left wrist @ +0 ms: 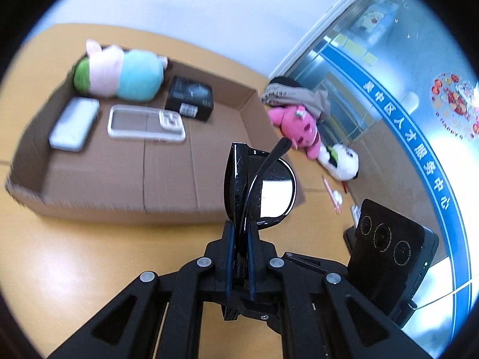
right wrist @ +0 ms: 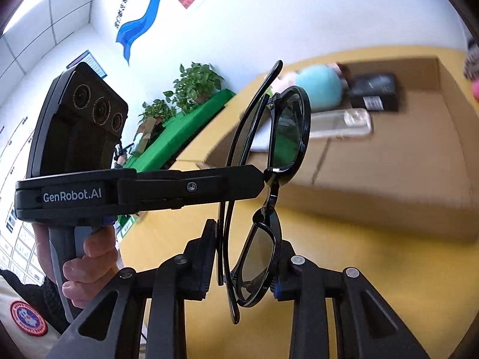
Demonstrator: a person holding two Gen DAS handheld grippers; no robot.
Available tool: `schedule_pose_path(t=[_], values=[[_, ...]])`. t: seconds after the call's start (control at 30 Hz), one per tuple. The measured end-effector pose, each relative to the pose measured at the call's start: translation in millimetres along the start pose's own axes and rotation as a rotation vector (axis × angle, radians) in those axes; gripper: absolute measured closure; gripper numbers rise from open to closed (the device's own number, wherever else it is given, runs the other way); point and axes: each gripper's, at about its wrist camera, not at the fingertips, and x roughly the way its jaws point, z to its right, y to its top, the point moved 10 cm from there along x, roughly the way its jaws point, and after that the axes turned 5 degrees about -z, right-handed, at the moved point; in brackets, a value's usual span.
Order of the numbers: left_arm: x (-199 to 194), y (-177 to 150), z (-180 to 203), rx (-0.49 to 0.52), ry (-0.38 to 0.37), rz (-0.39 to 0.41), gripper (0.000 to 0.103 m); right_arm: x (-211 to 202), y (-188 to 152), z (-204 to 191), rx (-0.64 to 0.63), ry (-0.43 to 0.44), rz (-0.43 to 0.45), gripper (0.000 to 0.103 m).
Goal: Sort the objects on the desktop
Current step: 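Lift the sunglasses with the right gripper and carry them into the box, then open the right gripper to release the sunglasses in the box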
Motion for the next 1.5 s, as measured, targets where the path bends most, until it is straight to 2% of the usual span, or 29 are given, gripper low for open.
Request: schedule_pose_path(t=[0.17,0.27,0.4,0.6,0.8,1.07,1.23,1.37,1.43,1.5], values=[[-21,43,-5,0.014,0.016,0.016,0.096,1,54,-8,-0.032,0.016,0.017,0.072],[-21,70,-3,0.019,0.017,0.012,0.096,2,85,-2,-0.037,0.015,0.034,0.072],[-1,101,-1,0.034,0.012,-0.016,0.096,-1,113,19,-0.012,0.002,0.047,0.072],[51,134,1,0.018,-0.026,-0.099,0.096,-6,142,77,0.065,-0.057,0.038,0.072],[113,145,-10,-0.041,-0.038,-0.196,0.096,6,146,142,0.178,-0.079,-0.05,0.072],[182,135,-44,-0.162,-0.012,-0.333,0.096,48,128,216,0.314,-0.077,-0.261,0.072],[211,124,-64,-0.218,0.026,-0.401,0.096,70,112,243,0.401,-0.092,-0.352,0.07],[224,117,-75,-0.233,0.067,-0.434,0.096,80,102,257,0.452,-0.1,-0.379,0.067],[227,115,-76,-0.23,0.075,-0.437,0.096,79,103,258,0.457,-0.106,-0.372,0.062],[226,115,-75,-0.213,0.073,-0.429,0.096,76,106,258,0.455,-0.117,-0.36,0.037]])
